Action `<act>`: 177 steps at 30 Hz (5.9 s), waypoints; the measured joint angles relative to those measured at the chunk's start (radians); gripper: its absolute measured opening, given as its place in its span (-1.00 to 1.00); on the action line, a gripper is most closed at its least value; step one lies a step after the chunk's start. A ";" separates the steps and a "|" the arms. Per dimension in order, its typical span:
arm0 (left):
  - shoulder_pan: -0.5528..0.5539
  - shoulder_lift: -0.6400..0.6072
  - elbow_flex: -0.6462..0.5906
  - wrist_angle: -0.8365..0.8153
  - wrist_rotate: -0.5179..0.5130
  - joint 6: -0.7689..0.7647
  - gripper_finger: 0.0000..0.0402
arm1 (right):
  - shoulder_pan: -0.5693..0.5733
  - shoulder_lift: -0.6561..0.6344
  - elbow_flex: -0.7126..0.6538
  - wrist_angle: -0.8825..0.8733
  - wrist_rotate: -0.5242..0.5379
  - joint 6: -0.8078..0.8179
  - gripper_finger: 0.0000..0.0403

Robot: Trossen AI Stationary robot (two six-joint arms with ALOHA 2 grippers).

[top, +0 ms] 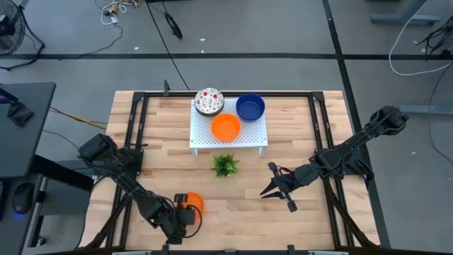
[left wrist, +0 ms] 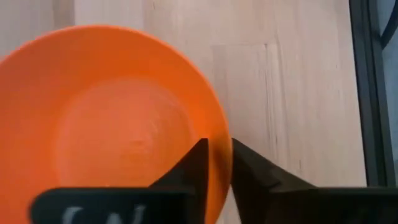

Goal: Pick & Place Mini bowls
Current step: Stack the orange bowl on top of the orange bowl on the shelf, then return to Home Position

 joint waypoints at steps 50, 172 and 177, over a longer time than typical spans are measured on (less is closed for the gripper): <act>0.828 0.023 0.793 -0.580 0.038 0.769 -0.94 | 0.069 0.000 0.000 -0.047 0.000 0.027 -0.74; 0.887 -1.770 -1.058 0.493 0.255 0.637 -0.98 | -0.469 -1.133 -0.565 -0.140 -0.208 -0.044 -0.87; 0.887 -1.770 -1.058 0.494 0.254 0.637 -0.98 | -0.473 -1.167 -0.565 -0.155 -0.107 -0.104 -0.98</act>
